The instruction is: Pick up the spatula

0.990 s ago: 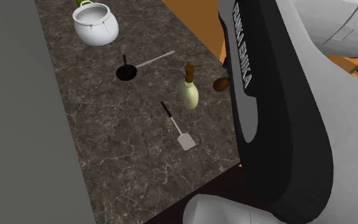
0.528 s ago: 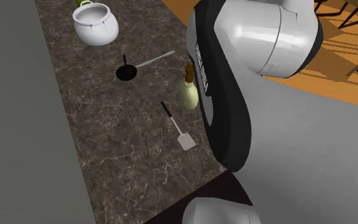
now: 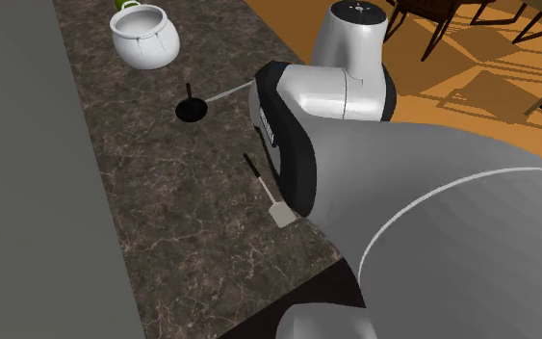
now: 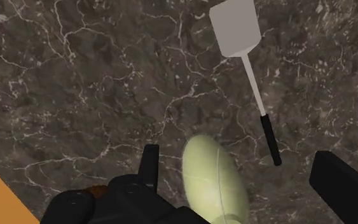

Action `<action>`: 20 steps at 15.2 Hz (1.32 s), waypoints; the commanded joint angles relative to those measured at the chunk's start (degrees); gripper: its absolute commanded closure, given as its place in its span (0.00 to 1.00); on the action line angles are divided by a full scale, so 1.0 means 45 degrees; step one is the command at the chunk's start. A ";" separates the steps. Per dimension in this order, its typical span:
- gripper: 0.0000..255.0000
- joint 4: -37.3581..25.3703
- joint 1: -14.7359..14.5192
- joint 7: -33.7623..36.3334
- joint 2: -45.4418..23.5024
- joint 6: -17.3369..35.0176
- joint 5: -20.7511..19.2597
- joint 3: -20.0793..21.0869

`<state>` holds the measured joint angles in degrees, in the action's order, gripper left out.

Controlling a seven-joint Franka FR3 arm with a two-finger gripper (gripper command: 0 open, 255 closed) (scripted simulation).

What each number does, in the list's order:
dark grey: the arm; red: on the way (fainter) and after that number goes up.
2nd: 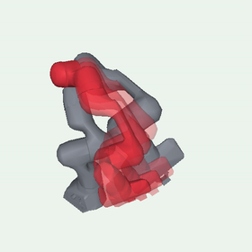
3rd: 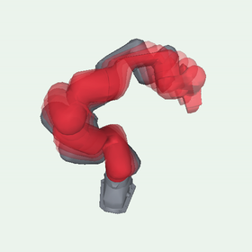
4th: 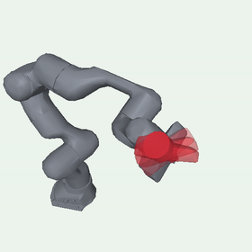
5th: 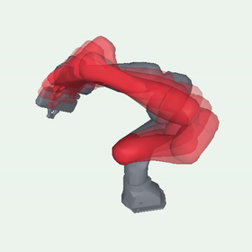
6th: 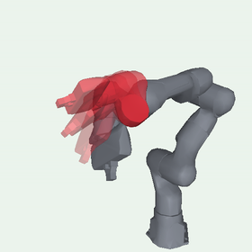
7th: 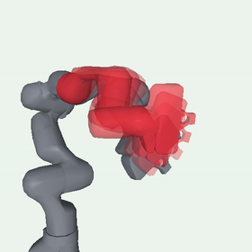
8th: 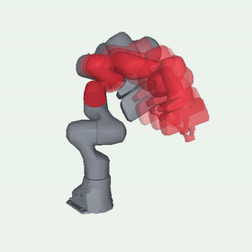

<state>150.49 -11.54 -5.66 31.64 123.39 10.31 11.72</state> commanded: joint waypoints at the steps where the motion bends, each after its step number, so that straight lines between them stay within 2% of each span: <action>1: 0.00 0.0206 -0.0247 -0.0298 -0.0789 0.1020 0.0046 0.0267; 6: 0.00 0.0462 -0.0751 -0.0901 -0.2842 0.3311 -0.0048 0.0935; 10: 0.00 0.0425 -0.0993 -0.1151 -0.4715 0.5109 -0.0499 0.1505; 13: 0.00 0.0260 -0.1080 -0.1045 -0.6232 0.6394 -0.1276 0.1905; 16: 0.00 -0.0032 -0.1210 -0.0513 -0.7828 0.7568 -0.2656 0.2108; 20: 0.00 -0.0064 -0.1316 -0.0038 -0.8518 0.8174 -0.3346 0.1894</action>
<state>150.18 -17.39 -6.41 -5.69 159.18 -3.73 20.52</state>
